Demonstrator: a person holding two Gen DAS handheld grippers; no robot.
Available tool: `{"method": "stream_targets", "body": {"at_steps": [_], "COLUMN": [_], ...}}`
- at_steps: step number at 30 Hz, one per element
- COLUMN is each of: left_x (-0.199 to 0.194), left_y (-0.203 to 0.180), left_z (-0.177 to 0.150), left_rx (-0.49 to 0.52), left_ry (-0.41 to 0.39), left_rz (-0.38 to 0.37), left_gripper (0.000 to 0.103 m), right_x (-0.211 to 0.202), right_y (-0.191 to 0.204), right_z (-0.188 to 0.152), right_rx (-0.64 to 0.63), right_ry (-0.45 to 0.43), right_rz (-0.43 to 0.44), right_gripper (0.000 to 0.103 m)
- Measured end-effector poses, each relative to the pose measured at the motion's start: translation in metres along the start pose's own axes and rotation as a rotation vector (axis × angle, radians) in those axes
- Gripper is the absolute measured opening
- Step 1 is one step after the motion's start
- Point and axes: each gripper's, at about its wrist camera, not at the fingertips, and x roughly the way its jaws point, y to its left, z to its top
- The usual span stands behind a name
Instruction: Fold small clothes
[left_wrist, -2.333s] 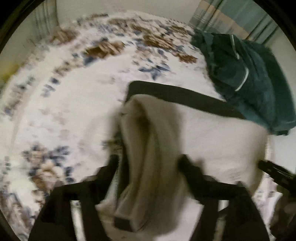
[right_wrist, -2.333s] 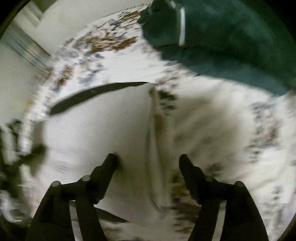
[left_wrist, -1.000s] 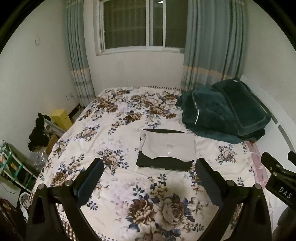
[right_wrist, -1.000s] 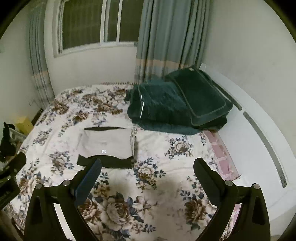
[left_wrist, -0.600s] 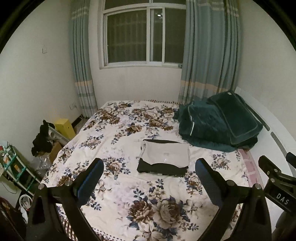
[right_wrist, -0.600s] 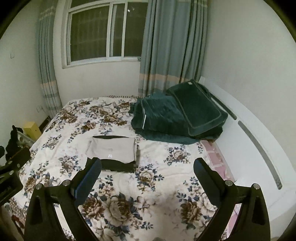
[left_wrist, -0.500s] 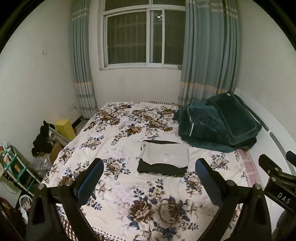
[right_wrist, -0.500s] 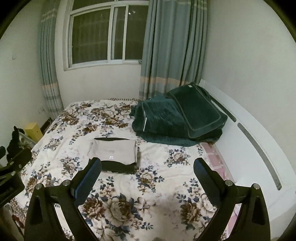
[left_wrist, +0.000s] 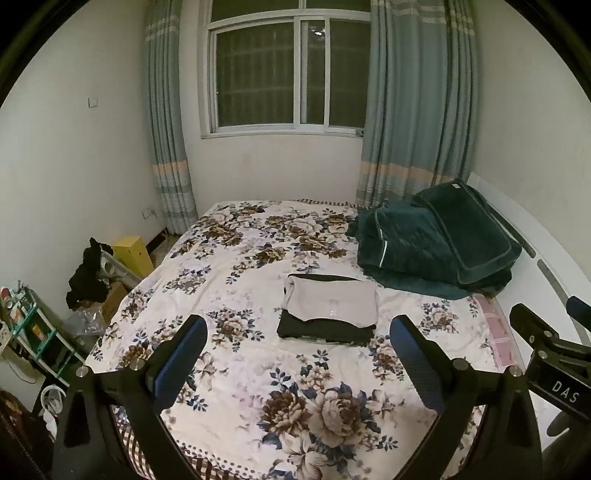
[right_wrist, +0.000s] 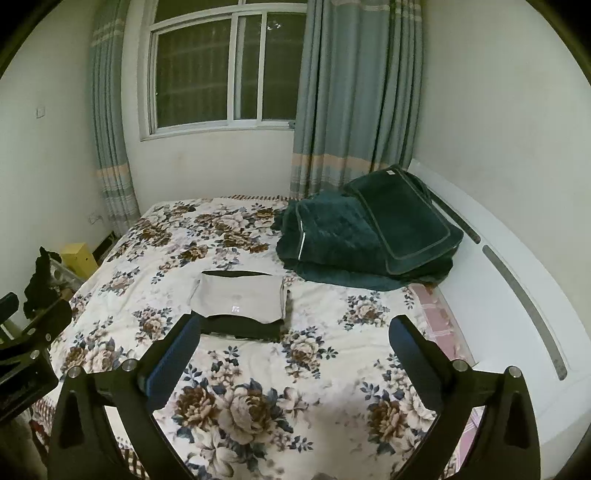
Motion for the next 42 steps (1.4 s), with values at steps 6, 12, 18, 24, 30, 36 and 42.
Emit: {"method": "stream_targets", "body": {"at_steps": [6, 12, 18, 24, 30, 36, 42], "left_x": [-0.003, -0.004, -0.004, -0.004, -0.006, -0.008, -0.009], "left_y": [0.001, -0.001, -0.001, -0.001, -0.001, -0.001, -0.001], "left_z": [-0.002, -0.001, 0.0, 0.001, 0.005, 0.004, 0.005], "left_rx": [0.002, -0.002, -0.001, 0.001, 0.004, 0.002, 0.004], "left_ry": [-0.004, -0.006, -0.009, -0.008, -0.007, -0.012, -0.012], "left_rz": [0.007, 0.009, 0.001, -0.008, -0.017, -0.02, -0.023], "left_gripper": [0.102, 0.102, 0.102, 0.102, 0.102, 0.102, 0.102], "right_x": [-0.001, -0.001, -0.002, -0.002, -0.006, -0.007, -0.007], "right_y": [0.001, 0.0, 0.006, 0.008, 0.01, 0.009, 0.008], "right_z": [0.001, 0.0, 0.001, 0.001, 0.006, 0.009, 0.008], "right_rx": [-0.001, 0.0, -0.006, -0.009, -0.011, -0.01, -0.006], "right_ry": [-0.002, -0.001, 0.006, 0.004, 0.009, 0.002, -0.003], "right_rz": [0.005, 0.009, 0.024, 0.023, 0.023, 0.022, 0.017], "right_gripper": [0.103, 0.103, 0.103, 0.103, 0.103, 0.103, 0.103]}}
